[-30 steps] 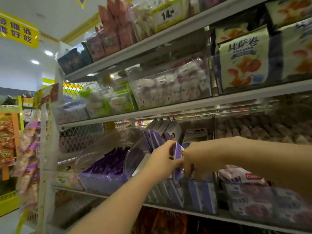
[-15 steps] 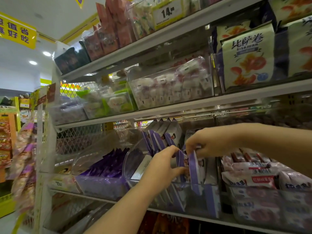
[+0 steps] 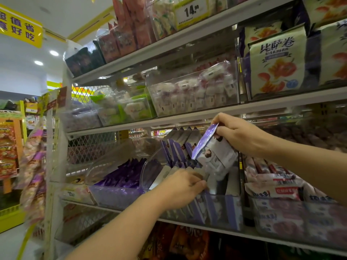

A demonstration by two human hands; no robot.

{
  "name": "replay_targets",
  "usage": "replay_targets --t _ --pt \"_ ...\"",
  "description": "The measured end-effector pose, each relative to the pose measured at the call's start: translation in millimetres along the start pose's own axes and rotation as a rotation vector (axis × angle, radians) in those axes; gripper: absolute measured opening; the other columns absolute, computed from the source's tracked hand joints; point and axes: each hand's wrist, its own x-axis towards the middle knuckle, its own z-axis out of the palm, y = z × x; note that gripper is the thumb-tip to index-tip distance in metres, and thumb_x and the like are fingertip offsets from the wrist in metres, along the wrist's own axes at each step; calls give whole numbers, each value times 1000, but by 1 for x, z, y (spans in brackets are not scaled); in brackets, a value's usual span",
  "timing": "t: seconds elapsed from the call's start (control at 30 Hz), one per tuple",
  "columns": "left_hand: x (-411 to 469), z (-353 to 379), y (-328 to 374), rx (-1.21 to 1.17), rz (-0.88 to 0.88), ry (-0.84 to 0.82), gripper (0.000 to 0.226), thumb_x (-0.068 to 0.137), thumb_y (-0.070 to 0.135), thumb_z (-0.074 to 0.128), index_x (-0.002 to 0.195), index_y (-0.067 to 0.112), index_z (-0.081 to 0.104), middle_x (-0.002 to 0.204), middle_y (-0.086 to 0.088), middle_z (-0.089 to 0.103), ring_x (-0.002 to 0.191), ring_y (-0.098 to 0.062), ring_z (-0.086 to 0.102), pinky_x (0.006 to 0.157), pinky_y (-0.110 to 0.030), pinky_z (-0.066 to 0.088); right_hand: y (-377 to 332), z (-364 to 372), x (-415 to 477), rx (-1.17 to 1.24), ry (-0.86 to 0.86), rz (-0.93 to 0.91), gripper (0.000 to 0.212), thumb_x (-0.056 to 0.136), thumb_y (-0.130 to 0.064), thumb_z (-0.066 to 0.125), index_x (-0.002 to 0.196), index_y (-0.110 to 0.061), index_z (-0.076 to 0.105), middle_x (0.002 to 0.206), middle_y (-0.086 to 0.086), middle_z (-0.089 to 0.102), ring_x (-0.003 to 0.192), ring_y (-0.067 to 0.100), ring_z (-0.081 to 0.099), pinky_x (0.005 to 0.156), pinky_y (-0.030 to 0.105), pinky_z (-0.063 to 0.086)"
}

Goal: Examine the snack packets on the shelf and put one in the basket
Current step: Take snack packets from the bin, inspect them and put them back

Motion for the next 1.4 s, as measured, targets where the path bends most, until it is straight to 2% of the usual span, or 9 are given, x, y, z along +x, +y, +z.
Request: replay_targets --t 0.13,0.23,0.4,0.5,0.63,0.73,0.87,0.97,1.4 --pt "-17 -4 0 -304 -104 204 29 101 33 45 106 25 72 107 17 62 102 0 56 75 -1 40 -15 1 -13 -67 143 -91 12 98 -20 40 97 -24 52 74 -10 61 64 15 54 56 32 43" --pt "-32 -12 -3 -495 -171 423 33 100 34 47 87 26 76 93 14 74 96 -4 66 94 -27 48 -32 11 -28 -206 216 -275 9 96 -20 41 100 -22 49 68 -16 57 62 8 52 56 34 40" --pt "-70 -29 -3 -977 -405 351 49 97 61 28 93 31 66 80 -1 77 70 -14 73 57 -21 50 -60 43 -48 -180 278 -483 20 93 -29 37 105 -21 51 61 -30 48 61 -10 49 58 22 39" --pt "-103 -36 -14 -1340 -413 255 55 88 68 40 85 29 80 94 -5 76 77 -19 74 55 -22 54 -74 76 -56 -102 212 -529 25 94 -31 36 107 -19 53 73 -28 48 66 -9 51 60 12 39" --pt "-143 -34 -35 -1479 -378 371 29 79 33 61 97 13 70 80 -5 73 64 -14 69 54 -23 56 -78 130 -67 49 -42 -474 27 88 -21 40 112 -20 53 123 -10 57 105 3 55 82 23 47" --pt "-182 -24 -62 -1372 -411 453 31 91 13 56 120 9 62 108 -13 72 90 -26 71 76 -34 60 -75 175 -84 348 -147 -303 36 85 -21 40 118 -28 52 137 -23 47 109 -2 57 86 15 47" --pt "-240 14 -94 -1224 -512 408 56 78 8 67 132 8 51 125 -15 65 118 -37 59 103 -57 43 -71 249 -119 818 -168 162 38 95 -25 55 132 -26 47 124 -11 61 102 8 65 84 34 55" --pt "-271 50 -111 -1123 -572 362 54 78 4 71 128 11 53 122 -11 68 116 -32 62 101 -53 46 -78 300 -135 1028 -277 436 47 84 -35 63 126 -14 55 116 4 69 101 17 68 85 38 55" --pt "-302 111 -148 -1092 -721 259 54 82 -1 71 128 21 55 115 0 71 106 -19 68 88 -39 57 -59 382 -145 1311 -344 846 37 88 -24 57 114 2 63 109 23 69 101 37 66 88 47 53"
